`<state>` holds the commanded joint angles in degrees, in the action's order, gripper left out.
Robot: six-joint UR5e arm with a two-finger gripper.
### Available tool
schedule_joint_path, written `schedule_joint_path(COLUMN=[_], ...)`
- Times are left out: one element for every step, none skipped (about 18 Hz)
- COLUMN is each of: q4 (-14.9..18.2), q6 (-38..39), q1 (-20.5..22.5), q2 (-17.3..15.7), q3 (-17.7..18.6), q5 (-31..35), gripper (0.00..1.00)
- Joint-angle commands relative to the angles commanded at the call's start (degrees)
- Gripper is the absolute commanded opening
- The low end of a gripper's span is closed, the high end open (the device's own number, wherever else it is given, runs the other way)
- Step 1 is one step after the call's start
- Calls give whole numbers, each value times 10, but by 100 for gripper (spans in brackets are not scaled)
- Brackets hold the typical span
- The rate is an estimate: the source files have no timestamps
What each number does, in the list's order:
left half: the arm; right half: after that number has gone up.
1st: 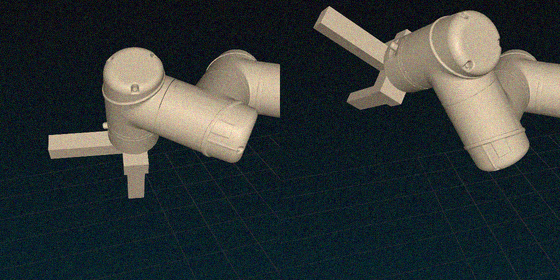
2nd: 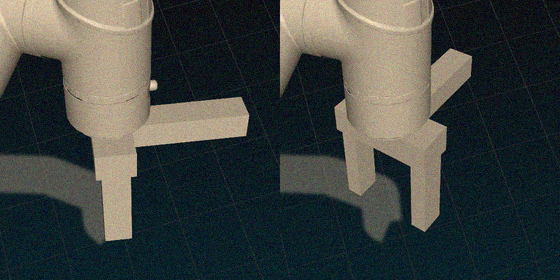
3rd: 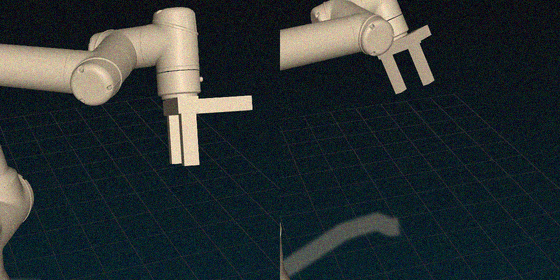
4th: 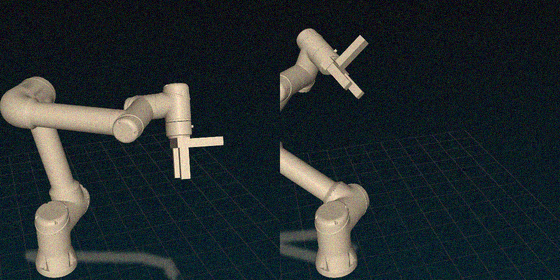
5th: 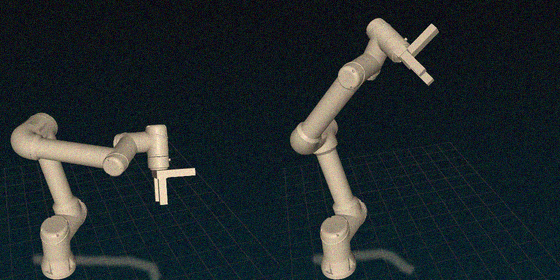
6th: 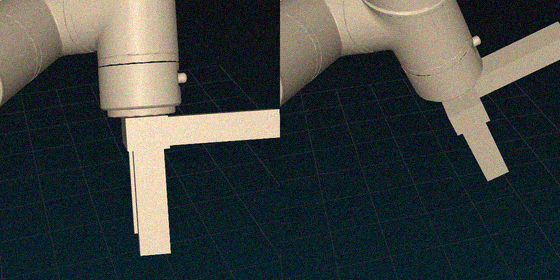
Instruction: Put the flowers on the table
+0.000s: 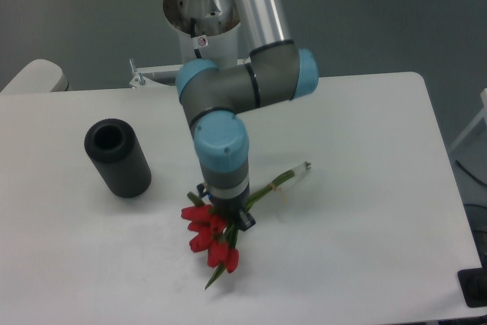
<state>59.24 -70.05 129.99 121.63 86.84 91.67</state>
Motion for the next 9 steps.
schedule_joint_path(q4=[1,1,1,1,1,1,1,2,2], q6=[1,5,10,11,12,12,12,11,11], q1=[-3,-4,-3,-4,-4,-4,-3,-3,-1], q2=[4,4,4,4,4,4,2,-2,-5], q3=[-5,-6,-6,-6,-6,-6,-5,-6,-6], q5=[-2,-3,-3,-2,-1,2,3,4,3], gripper=[33,39,51,89,100,100,100,100,100])
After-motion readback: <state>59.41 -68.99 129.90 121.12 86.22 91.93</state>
